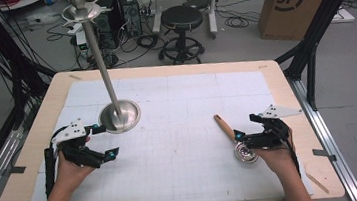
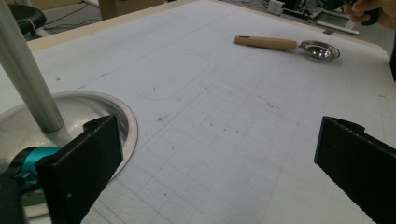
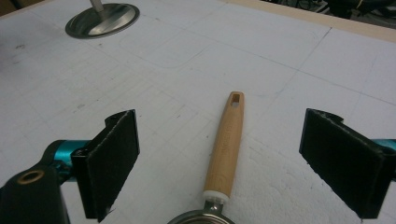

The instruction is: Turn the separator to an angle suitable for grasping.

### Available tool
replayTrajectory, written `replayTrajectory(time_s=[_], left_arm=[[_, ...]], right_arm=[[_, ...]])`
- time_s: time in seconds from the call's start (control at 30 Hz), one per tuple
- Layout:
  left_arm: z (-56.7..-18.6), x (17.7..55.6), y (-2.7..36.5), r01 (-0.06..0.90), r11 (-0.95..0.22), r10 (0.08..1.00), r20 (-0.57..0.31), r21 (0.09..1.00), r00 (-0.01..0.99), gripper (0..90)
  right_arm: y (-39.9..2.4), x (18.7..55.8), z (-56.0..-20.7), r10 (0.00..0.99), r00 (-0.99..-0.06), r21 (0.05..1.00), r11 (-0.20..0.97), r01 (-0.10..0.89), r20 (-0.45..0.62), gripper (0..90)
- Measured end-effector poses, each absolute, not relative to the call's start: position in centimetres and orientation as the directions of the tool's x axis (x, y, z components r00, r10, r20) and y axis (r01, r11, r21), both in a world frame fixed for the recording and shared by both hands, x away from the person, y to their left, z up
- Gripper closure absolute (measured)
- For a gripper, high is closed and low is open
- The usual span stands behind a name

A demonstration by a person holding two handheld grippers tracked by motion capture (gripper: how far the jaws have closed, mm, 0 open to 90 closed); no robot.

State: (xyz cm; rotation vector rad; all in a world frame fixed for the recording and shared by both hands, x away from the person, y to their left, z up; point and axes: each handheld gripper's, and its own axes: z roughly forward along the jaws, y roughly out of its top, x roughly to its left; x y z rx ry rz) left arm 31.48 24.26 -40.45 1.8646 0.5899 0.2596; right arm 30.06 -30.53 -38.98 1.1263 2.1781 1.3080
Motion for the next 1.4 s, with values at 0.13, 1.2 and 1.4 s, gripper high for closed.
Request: replayTrajectory(time_s=[0.13,1.2,1.4], left_arm=[[-40.6,31.5,24.1,0.277,-0.276,0.514,-0.102,0.92,0.852,1.7],[-41.1,31.1,23.7,0.28,-0.327,0.495,-0.089,0.902,0.864,1.7],[-41.2,31.2,23.6,0.285,-0.326,0.494,-0.094,0.901,0.864,1.7]], right_arm=[[-30.6,30.1,-39.2,0.782,-0.618,0.855,0.261,0.449,0.086,10.7],[-28.7,32.4,-41.5,0.813,-0.581,0.731,0.377,0.568,0.032,25.1],[-28.7,32.5,-41.9,0.822,-0.568,0.685,0.395,0.612,0.034,31.8]])
